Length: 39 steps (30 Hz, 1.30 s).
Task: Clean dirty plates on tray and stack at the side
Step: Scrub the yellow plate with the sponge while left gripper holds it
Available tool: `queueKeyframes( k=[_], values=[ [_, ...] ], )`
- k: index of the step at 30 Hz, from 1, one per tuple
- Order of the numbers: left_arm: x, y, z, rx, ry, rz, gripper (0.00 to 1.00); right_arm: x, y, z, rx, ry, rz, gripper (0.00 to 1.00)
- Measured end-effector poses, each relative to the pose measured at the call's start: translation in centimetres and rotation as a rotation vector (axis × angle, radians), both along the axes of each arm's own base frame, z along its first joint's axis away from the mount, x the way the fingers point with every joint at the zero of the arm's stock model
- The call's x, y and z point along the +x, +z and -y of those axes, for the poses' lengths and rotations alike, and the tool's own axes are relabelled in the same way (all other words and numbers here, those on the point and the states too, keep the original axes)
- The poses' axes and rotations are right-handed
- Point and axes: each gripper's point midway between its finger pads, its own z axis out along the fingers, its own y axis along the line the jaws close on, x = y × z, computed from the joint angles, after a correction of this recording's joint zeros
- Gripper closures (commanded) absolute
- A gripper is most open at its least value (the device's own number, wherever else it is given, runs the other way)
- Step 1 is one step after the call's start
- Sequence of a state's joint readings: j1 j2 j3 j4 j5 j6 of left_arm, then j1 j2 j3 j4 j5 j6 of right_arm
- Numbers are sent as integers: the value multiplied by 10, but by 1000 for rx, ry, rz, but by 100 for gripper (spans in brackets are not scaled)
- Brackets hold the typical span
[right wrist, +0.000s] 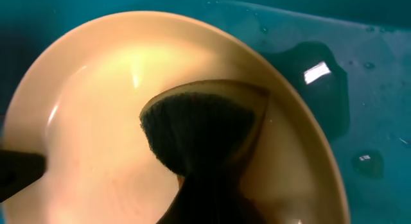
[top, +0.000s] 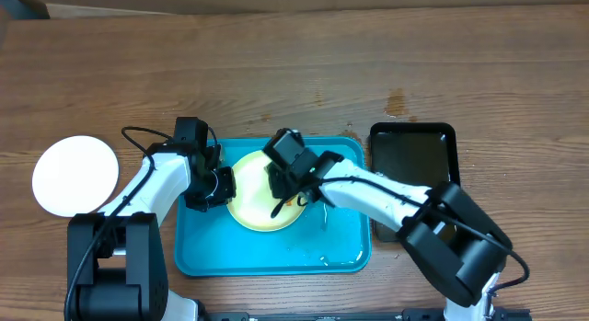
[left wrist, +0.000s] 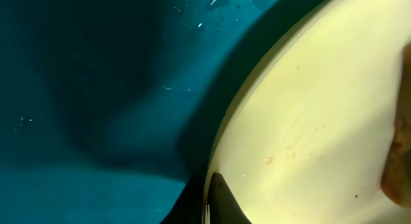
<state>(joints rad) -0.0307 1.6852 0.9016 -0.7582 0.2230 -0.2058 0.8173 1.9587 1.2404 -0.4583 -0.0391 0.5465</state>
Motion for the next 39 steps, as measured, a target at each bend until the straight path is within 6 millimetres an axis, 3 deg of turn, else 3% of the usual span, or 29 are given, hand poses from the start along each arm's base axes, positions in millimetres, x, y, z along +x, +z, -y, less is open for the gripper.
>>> queueKeyframes(
  k=[2, 8, 11, 17, 25, 30, 39],
  values=[
    [0, 0, 0, -2, 0, 0, 96, 2, 10, 3, 41, -6, -27, 96],
    [0, 0, 0, -2, 0, 0, 96, 12, 66, 13, 229, -14, -69, 96],
    [0, 0, 0, -2, 0, 0, 96, 7, 76, 13, 257, -3, -95, 96],
    [0, 0, 0, -2, 0, 0, 96, -11, 63, 8, 222, 10, -111, 96],
    [0, 0, 0, -2, 0, 0, 96, -23, 21, 9, 186, -75, -46, 96],
    [0, 0, 1, -3, 0, 0, 96, -31, -2, 23, 157, -201, -59, 96],
    [0, 0, 1, -6, -1, 0, 96, -36, -6, 14, 211, -321, -49, 96]
  ],
)
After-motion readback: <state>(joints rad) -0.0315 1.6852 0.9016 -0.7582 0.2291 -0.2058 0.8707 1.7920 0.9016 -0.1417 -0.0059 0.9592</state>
